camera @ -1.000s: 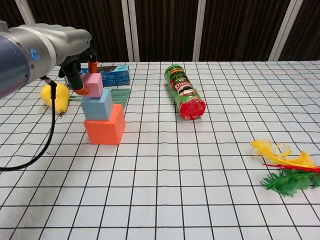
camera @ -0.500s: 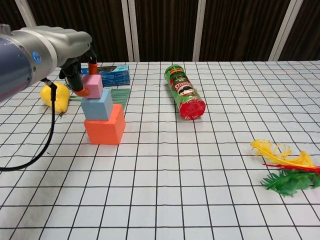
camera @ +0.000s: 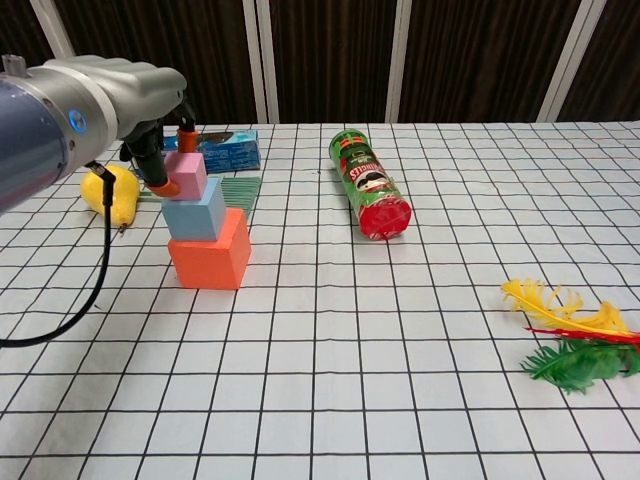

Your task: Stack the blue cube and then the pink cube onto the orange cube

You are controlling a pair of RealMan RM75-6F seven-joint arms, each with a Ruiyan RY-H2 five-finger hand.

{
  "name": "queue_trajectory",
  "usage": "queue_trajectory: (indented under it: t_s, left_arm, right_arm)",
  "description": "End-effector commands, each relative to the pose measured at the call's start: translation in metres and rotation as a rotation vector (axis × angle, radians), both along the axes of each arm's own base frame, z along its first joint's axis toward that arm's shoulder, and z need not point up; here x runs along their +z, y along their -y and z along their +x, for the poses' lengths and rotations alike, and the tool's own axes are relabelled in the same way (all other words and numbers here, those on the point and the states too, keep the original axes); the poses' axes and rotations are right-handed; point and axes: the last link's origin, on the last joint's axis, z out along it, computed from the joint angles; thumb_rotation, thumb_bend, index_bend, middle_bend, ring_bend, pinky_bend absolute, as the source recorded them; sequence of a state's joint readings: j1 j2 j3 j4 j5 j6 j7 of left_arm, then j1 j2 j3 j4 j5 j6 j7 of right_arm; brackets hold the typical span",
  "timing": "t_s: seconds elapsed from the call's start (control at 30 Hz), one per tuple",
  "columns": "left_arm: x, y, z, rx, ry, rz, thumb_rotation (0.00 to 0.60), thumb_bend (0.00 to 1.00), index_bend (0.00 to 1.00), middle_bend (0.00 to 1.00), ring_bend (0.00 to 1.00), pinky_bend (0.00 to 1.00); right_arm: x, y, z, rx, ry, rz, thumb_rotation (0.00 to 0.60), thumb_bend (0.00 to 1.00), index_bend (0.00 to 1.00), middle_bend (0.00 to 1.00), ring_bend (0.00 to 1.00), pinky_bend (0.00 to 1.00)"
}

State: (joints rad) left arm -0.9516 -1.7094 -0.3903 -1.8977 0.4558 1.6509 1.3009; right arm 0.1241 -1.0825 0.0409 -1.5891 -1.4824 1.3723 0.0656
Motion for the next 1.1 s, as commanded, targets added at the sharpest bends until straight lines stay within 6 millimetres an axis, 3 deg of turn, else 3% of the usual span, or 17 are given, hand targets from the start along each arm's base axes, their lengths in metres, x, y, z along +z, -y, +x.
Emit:
queue_trajectory:
  t_s: [0.03,0.4,0.7,0.83,0.93,1.1]
  left_arm:
    - [0.0,0.0,0.0,0.001,-0.002,0.0,0.6,0.39,0.48,0.93,0.69,0.85]
    - [-0.001,0.0,-0.001,-0.004,-0.025,-0.009,0.6,0.36,0.43,0.92,0.68,0.84]
    - [0.005,0.005,0.003,-0.033,-0.069,0.0,0.6,0.31,0.17,0.91,0.66,0.83]
    - [0.009,0.011,0.004,-0.042,-0.065,-0.009,0.6,0.31,0.14,0.91,0.66,0.83]
    - [0.024,0.018,0.007,-0.06,-0.024,-0.005,0.6,0.31,0.14,0.91,0.66,0.83]
    - [0.078,0.05,0.003,-0.129,0.145,0.035,0.6,0.31,0.14,0.89,0.64,0.82]
  right_arm:
    - [0.0,0.0,0.0,0.0,-0.001,0.002,0.6,0.3,0.18,0.2,0.22,0.24]
    - [0.0,0.0,0.0,-0.003,-0.002,0.001,0.6,0.3,0.18,0.2,0.22,0.24]
    - [0.0,0.0,0.0,-0.007,-0.003,0.003,0.6,0.3,0.18,0.2,0.22,0.22]
    - [0.0,0.0,0.001,-0.008,-0.003,0.005,0.6,0.3,0.18,0.2,0.22,0.22]
    - [0.001,0.0,0.0,-0.012,-0.004,0.004,0.6,0.3,0.18,0.2,0.22,0.22]
    - [0.004,-0.002,0.0,-0.015,-0.002,-0.01,0.6,0.3,0.18,0.2,0.22,0.22]
